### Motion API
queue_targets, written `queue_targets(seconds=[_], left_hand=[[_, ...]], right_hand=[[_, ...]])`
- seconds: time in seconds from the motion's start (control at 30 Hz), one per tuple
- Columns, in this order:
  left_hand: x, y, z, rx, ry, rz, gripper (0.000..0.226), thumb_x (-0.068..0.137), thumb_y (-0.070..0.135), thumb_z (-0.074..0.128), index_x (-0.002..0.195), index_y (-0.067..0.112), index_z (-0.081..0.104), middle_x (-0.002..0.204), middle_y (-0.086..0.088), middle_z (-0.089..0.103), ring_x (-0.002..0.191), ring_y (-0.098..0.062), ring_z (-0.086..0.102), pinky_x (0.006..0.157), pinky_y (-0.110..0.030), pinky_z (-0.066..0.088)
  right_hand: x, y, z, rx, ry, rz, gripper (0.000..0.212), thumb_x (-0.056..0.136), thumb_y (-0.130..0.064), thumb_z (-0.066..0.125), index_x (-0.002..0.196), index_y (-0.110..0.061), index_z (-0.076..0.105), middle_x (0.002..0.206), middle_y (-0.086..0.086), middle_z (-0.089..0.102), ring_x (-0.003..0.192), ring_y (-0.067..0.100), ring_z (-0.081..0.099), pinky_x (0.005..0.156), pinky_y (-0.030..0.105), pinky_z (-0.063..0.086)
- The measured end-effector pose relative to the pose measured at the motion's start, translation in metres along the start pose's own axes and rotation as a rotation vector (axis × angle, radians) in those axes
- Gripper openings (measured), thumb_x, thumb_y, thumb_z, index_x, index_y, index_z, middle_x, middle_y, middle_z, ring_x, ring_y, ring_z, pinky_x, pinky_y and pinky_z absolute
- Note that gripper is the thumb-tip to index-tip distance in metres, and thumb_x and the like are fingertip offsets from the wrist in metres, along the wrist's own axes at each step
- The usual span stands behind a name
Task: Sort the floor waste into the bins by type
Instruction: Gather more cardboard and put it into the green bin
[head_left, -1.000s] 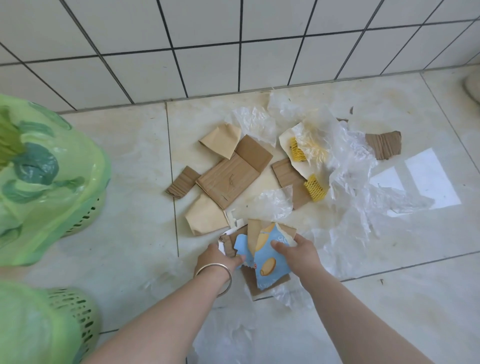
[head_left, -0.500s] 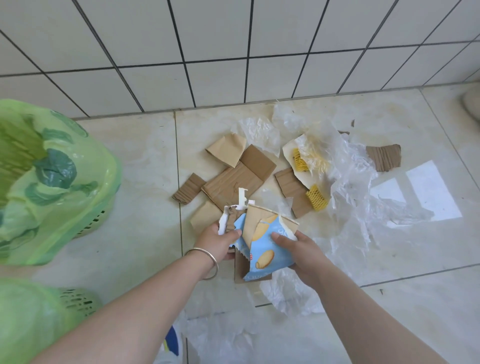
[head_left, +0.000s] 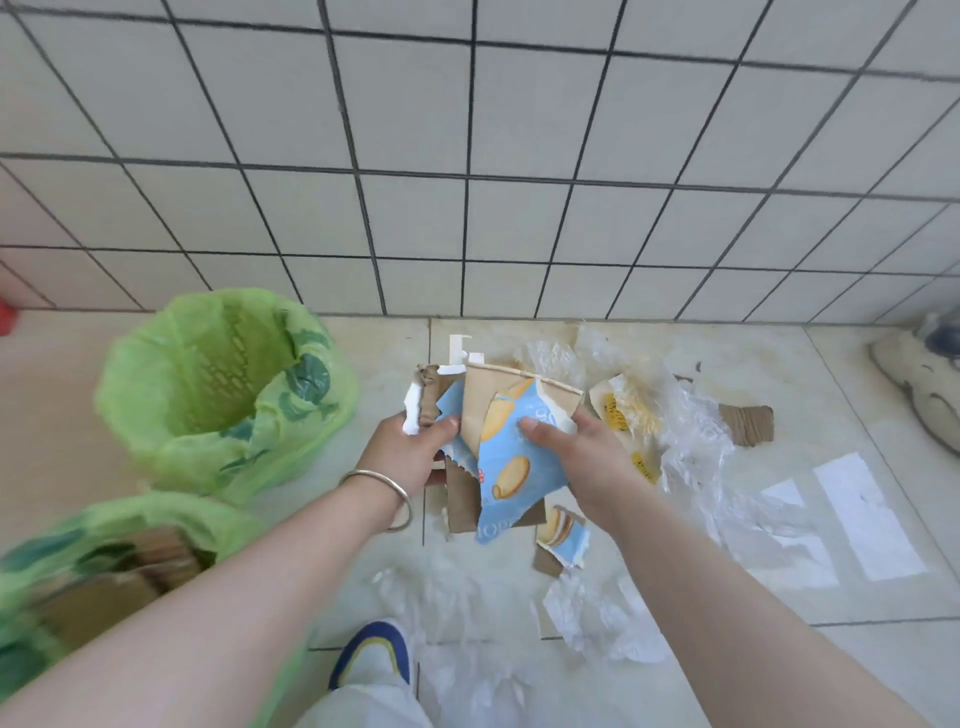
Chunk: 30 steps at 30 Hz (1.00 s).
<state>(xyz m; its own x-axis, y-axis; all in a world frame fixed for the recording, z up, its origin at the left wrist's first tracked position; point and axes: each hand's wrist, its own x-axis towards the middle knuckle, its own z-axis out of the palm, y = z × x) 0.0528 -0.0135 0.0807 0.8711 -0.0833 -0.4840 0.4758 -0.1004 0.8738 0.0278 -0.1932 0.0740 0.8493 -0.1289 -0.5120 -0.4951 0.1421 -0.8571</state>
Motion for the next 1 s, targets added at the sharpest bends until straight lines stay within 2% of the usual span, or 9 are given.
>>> queue_targets(seconds=[0.17, 0.33, 0.4, 0.5, 0.57, 0.63, 0.77, 0.87, 1.0], left_hand=[[-0.061, 0.031, -0.065, -0.043, 0.076, 0.126, 0.022, 0.091, 0.008, 0.054, 0.074, 0.018, 0.062, 0.069, -0.005, 0.062, 0.054, -0.012, 0.062, 0.056, -0.024, 0.055], [-0.119, 0.038, -0.146, -0.020, 0.237, 0.177, 0.011, 0.084, 0.018, 0.065, 0.074, 0.021, 0.063, 0.071, -0.003, 0.062, 0.065, -0.018, 0.061, 0.061, -0.027, 0.055], [-0.137, 0.031, -0.178, 0.006, 0.308, 0.170, 0.016, 0.085, 0.019, 0.065, 0.070, 0.019, 0.059, 0.067, 0.000, 0.057, 0.063, -0.015, 0.058, 0.055, -0.022, 0.048], [-0.150, 0.013, -0.221, 0.130, 0.379, 0.097, 0.038, 0.067, 0.044, 0.070, 0.074, 0.013, 0.050, 0.077, -0.004, 0.046, 0.072, -0.016, 0.047, 0.067, -0.028, 0.042], [-0.151, 0.001, -0.243, 0.187, 0.382, 0.068, 0.031, 0.069, 0.037, 0.070, 0.071, 0.013, 0.051, 0.068, 0.000, 0.051, 0.059, -0.010, 0.053, 0.064, -0.022, 0.050], [-0.151, -0.012, -0.258, 0.257, 0.376, 0.053, 0.024, 0.081, 0.015, 0.065, 0.060, 0.017, 0.052, 0.044, 0.012, 0.051, 0.035, 0.004, 0.048, 0.046, -0.011, 0.042], [-0.153, -0.042, -0.278, 0.344, 0.402, -0.044, 0.006, 0.070, 0.011, 0.066, 0.076, 0.009, 0.067, 0.062, -0.004, 0.061, 0.042, 0.001, 0.055, 0.047, -0.014, 0.048], [-0.144, -0.067, -0.290, 0.473, 0.369, -0.160, 0.036, 0.058, 0.017, 0.067, 0.093, 0.022, 0.072, 0.064, -0.003, 0.060, 0.057, -0.017, 0.051, 0.052, -0.023, 0.042], [-0.126, -0.091, -0.299, 0.767, 0.297, -0.274, 0.015, 0.069, 0.016, 0.067, 0.083, 0.019, 0.065, 0.080, -0.008, 0.065, 0.077, -0.026, 0.058, 0.054, -0.025, 0.038]], right_hand=[[-0.053, -0.046, 0.069, -0.121, -0.064, -0.116, 0.028, 0.080, -0.018, 0.073, 0.105, -0.012, 0.063, 0.095, 0.003, 0.072, 0.079, 0.019, 0.068, 0.071, 0.030, 0.054], [-0.093, -0.046, 0.153, -0.128, -0.146, -0.162, 0.030, 0.080, -0.015, 0.072, 0.109, -0.014, 0.062, 0.099, 0.006, 0.072, 0.086, 0.025, 0.069, 0.079, 0.035, 0.055], [-0.107, -0.039, 0.182, -0.148, -0.184, -0.173, 0.028, 0.081, -0.014, 0.072, 0.107, -0.017, 0.061, 0.095, 0.003, 0.071, 0.084, 0.024, 0.068, 0.078, 0.034, 0.055], [-0.122, -0.023, 0.220, -0.196, -0.206, -0.198, 0.028, 0.081, -0.015, 0.072, 0.104, -0.021, 0.057, 0.089, -0.005, 0.067, 0.076, 0.012, 0.064, 0.065, 0.022, 0.052], [-0.124, -0.011, 0.238, -0.251, -0.202, -0.224, 0.029, 0.081, -0.015, 0.072, 0.102, -0.021, 0.054, 0.086, -0.010, 0.063, 0.072, 0.003, 0.060, 0.055, 0.011, 0.047], [-0.123, -0.001, 0.254, -0.334, -0.210, -0.230, 0.027, 0.081, -0.015, 0.072, 0.100, -0.019, 0.054, 0.083, -0.011, 0.061, 0.069, 0.002, 0.058, 0.045, 0.003, 0.042], [-0.115, 0.029, 0.278, -0.525, -0.234, -0.180, 0.024, 0.078, -0.018, 0.074, 0.097, -0.022, 0.059, 0.088, -0.003, 0.065, 0.079, 0.016, 0.061, 0.057, 0.018, 0.047], [-0.109, 0.057, 0.291, -0.618, -0.273, -0.117, 0.025, 0.078, -0.016, 0.074, 0.099, -0.017, 0.062, 0.090, 0.002, 0.066, 0.082, 0.021, 0.062, 0.065, 0.029, 0.049], [-0.094, 0.089, 0.306, -0.823, -0.275, -0.073, 0.036, 0.081, -0.024, 0.070, 0.112, -0.012, 0.058, 0.098, 0.004, 0.064, 0.086, 0.024, 0.060, 0.067, 0.030, 0.048]])
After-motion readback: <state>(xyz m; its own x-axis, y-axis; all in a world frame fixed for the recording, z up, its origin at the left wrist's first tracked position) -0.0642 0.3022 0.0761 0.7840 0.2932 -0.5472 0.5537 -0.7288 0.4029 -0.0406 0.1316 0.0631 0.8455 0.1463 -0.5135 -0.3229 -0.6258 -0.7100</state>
